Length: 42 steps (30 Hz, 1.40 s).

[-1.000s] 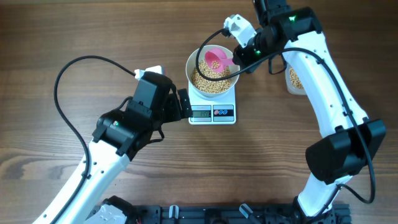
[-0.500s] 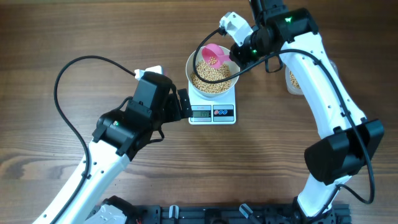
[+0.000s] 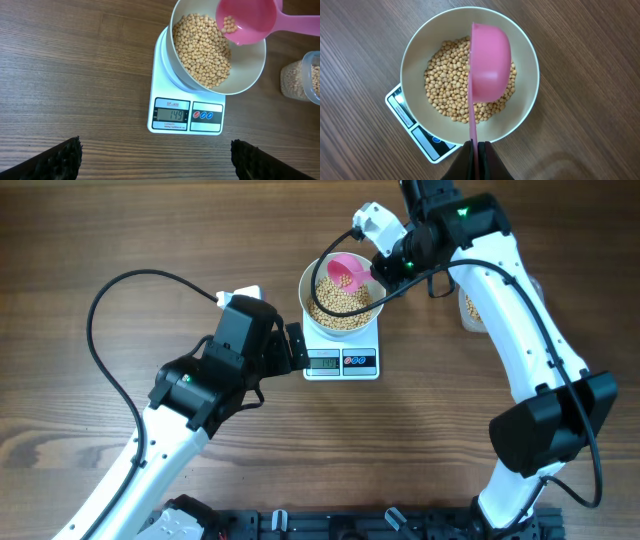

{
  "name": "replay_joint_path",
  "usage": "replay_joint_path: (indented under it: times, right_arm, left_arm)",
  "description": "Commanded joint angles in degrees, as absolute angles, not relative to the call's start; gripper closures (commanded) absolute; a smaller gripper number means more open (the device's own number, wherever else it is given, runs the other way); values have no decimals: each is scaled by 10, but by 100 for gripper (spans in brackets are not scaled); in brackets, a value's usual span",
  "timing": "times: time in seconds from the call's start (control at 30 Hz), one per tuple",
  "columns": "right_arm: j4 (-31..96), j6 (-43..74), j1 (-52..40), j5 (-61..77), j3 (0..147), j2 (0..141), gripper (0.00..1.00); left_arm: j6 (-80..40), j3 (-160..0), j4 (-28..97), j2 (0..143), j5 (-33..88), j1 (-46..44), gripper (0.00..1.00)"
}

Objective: Scoop item into bowl and weigh 150g on scale

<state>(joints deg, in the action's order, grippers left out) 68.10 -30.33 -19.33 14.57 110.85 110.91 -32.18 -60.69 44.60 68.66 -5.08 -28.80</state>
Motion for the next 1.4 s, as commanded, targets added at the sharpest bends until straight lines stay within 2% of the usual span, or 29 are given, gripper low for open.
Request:
replay_joint_path:
  times: [0.0, 0.23, 0.3, 0.4, 0.53, 0.67, 1.0, 1.37]
  right_arm:
    - [670, -307, -197, 137, 1120, 1095, 96]
    - [678, -302, -197, 170, 1120, 1095, 96]
    - [691, -334, -201, 174, 1120, 1095, 96]
    - [680, -319, -200, 105, 1120, 1095, 96]
    - [680, -328, -201, 146, 1120, 1095, 96]
    - [675, -285, -201, 174, 1120, 1095, 96]
    - [667, -285, -200, 174, 1120, 1095, 96]
    - [670, -293, -233, 118, 1120, 1095, 96]
  left_arm:
    - [-317, -608, 445, 682, -57, -285, 0]
    - [-317, -608, 445, 682, -57, -285, 0]
    - [-317, -608, 445, 682, -57, -285, 0]
    - [-317, -608, 445, 682, -57, -285, 0]
    - [-317, -608, 445, 682, -57, -285, 0]
    - [-317, -608, 445, 682, -57, -285, 0]
    - [-317, -608, 445, 682, -57, -285, 0]
    - [-317, -608, 445, 682, -57, -285, 0]
